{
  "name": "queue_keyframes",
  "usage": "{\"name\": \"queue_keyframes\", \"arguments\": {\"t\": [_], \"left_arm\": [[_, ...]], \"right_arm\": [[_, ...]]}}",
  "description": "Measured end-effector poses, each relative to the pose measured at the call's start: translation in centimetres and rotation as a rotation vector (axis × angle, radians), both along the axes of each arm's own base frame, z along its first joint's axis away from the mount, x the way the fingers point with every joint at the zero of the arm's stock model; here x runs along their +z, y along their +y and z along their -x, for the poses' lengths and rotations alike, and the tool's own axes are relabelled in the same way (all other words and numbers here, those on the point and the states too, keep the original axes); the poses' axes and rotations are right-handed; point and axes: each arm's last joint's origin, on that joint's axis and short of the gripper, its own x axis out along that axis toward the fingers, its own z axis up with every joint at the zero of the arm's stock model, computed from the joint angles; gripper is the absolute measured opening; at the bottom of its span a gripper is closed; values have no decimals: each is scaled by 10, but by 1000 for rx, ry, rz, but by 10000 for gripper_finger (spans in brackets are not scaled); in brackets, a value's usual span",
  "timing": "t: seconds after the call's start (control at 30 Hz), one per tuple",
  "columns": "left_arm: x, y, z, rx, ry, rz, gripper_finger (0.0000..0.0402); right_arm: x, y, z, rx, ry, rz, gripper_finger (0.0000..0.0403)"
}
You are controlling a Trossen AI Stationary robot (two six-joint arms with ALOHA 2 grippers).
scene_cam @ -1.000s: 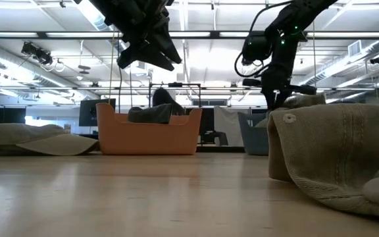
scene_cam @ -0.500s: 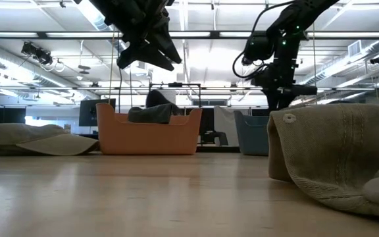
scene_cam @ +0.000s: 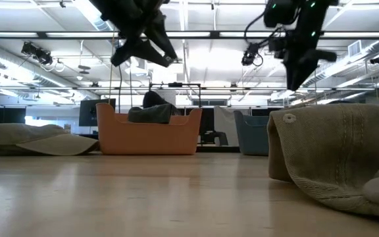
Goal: Pick & Place hat
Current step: Put the top brown cap into the blue bin
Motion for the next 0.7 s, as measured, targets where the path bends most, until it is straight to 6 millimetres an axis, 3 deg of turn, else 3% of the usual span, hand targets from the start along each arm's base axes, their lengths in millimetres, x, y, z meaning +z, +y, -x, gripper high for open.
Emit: {"name": "queue_keyframes", "arguments": {"t": [0.23,0.4,0.7], "left_arm": [[22,10,42,109,60,27,119],[16,18,72,276,227,80,119],[8,16,85,305,380,101,139]], "right_arm": [[23,28,13,-54,-226,-104,95],[29,36,10,-128,-356,-168,117],[34,43,-2,-79,-446,-165,147]]}}
